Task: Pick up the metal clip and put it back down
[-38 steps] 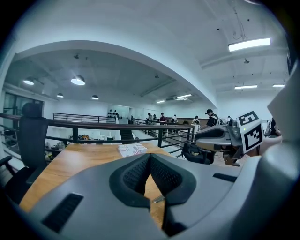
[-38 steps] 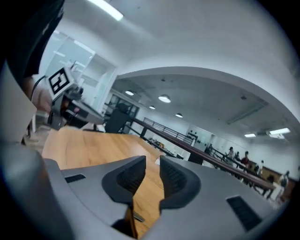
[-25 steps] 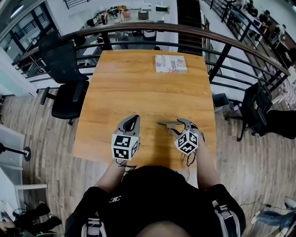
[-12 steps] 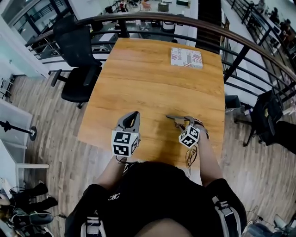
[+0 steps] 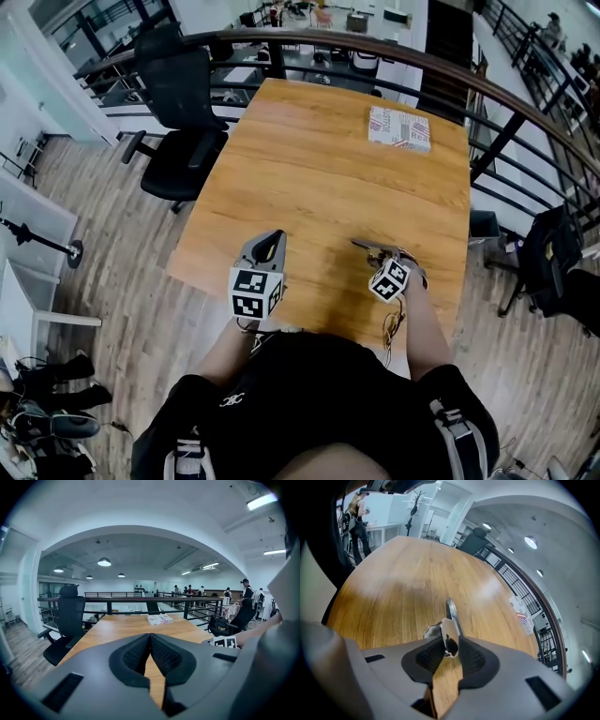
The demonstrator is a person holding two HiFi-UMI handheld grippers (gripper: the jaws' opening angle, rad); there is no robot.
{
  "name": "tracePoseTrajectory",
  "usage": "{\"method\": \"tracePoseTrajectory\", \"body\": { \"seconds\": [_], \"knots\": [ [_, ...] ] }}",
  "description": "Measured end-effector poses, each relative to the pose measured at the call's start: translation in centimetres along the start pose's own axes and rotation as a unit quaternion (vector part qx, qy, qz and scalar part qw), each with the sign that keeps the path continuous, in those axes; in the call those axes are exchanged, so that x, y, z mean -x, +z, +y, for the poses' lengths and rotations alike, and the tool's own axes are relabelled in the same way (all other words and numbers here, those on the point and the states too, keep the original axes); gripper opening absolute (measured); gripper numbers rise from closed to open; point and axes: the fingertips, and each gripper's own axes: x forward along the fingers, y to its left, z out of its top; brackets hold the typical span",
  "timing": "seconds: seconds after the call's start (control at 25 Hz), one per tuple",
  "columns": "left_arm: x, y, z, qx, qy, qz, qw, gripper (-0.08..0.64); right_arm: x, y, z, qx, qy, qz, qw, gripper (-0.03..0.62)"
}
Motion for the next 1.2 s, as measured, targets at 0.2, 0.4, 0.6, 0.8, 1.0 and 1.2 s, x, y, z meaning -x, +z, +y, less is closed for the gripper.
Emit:
{"method": "tracePoseTrajectory", "body": {
  "seconds": [0.2,0.4,0.6,0.8,1.0,1.2],
  "knots": [
    [0.4,0.0,0.6,0.001,0.0,-0.003,1.0,0.018,0.1,0.4,0.4,-0.011,-0.003,0.007,1.0,0.091],
    [0.0,0.2,-0.3,-0.002,-0.016,-0.006,0.9998,0.018,1.0,0.9,-0.1,-0.025,-0.029,-0.002,0.999,0.035],
    [-0.5,0.2,-1.0,-0.003,-0.033,-0.008,0.9994,0.018,2.4,1.3,-0.9,-0.065,-0.044,-0.014,0.997,0.021],
    [-0.9,0.3,-1.7,-0.006,-0.048,-0.01,0.9988,0.018,4.6,2.4,-2.0,-0.088,-0.077,-0.042,0.992,0.021],
    [-1.2,0.7,-2.3,-0.008,-0.059,-0.015,0.9981,0.018,8.8,5.2,-4.7,-0.131,-0.121,-0.105,0.978,0.021],
    [-1.4,1.2,-3.0,-0.012,-0.074,-0.017,0.997,0.018,15.0,7.7,-8.6,-0.224,-0.175,-0.193,0.939,0.021]
  ]
}}
